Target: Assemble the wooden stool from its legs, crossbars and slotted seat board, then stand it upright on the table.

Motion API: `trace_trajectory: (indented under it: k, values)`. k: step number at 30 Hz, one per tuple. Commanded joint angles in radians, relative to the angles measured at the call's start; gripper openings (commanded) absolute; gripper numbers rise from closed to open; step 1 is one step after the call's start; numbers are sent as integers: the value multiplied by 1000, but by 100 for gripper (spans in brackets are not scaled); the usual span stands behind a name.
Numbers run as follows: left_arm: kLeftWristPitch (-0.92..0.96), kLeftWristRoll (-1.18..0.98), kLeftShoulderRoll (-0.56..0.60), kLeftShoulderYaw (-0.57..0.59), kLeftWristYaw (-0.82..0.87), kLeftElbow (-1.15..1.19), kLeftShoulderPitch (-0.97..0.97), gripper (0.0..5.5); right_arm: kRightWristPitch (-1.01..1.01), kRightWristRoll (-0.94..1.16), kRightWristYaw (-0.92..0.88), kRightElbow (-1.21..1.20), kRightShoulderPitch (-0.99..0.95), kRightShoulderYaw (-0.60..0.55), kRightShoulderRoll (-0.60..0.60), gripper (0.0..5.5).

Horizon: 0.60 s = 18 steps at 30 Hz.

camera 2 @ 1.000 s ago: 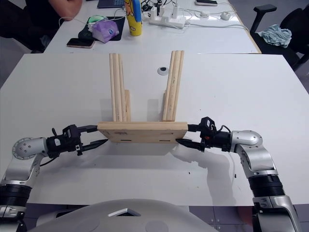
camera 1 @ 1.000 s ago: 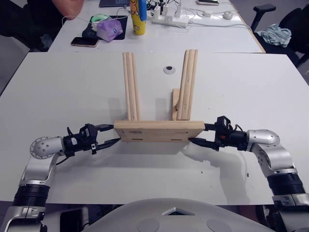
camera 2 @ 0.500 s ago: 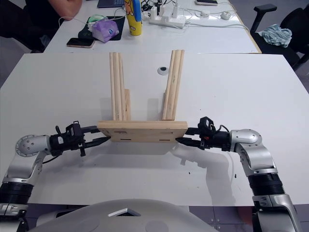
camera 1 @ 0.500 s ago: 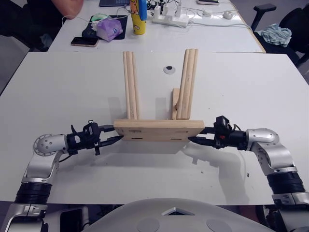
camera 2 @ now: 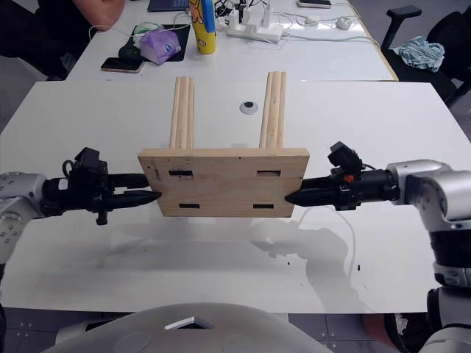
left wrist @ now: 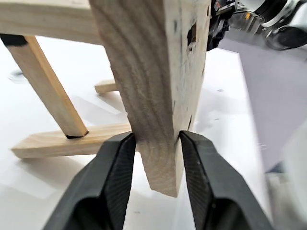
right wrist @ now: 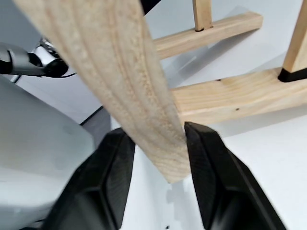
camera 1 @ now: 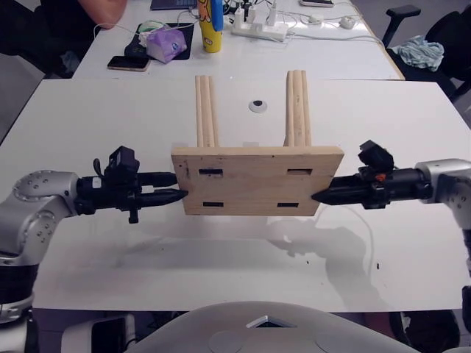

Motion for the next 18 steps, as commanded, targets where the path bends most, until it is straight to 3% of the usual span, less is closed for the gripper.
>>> trace_trajectory:
  k: [1,8,14,18]
  values:
    - [259,-216,58,-1,-35,-21,-117,144,183,151,97,-21,-152,34,-15,160]
    - [641,-373,100,-24,-55,205,-376,140,482,243,146,107,-343,146,-88,155]
    - [783,-309,100,-110,-117,411,-506,136,555,320,134,336,-528,291,-64,148]
    - [763,-192,77,-218,-172,593,-633,134,555,318,137,498,-650,430,-30,145]
